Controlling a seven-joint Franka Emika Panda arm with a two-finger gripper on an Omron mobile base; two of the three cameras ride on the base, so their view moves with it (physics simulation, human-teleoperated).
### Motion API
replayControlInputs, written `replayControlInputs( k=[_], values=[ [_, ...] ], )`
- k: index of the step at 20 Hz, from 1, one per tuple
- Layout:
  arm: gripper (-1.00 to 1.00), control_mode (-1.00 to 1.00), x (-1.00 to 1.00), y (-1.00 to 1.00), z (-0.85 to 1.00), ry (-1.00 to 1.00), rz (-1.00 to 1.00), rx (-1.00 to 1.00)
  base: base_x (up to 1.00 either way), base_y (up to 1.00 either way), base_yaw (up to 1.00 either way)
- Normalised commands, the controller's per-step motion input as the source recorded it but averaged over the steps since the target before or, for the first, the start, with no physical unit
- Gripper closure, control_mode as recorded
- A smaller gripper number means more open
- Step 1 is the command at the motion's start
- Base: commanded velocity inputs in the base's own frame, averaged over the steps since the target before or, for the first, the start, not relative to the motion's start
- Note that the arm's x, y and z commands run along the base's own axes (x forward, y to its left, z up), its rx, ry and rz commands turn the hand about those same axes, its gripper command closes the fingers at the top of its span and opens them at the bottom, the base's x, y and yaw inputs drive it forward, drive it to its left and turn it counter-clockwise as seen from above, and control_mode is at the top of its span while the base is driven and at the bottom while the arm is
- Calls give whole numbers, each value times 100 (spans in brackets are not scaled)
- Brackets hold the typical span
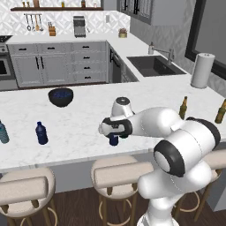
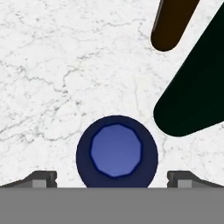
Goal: Move the plastic bottles in the middle to the plastics group, and the glass bottles in the middle to the glass group.
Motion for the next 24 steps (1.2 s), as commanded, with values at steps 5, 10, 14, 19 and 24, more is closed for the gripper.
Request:
replayControlInputs(
  k=[5, 10, 14, 19, 24],
  values=[
    [-100, -100, 0, 0, 0, -3, 0, 0, 0, 0, 0],
    [-100, -100, 12, 0, 0, -5, 0, 0, 0, 0, 0],
    [100, -100, 2, 1, 0, 0, 0, 0, 0, 0, 0],
    [100, -100, 0, 0, 0, 0, 0, 0, 0, 0, 0],
    [100, -100, -30, 40, 8, -2, 17, 0, 0, 0, 0]
  ],
)
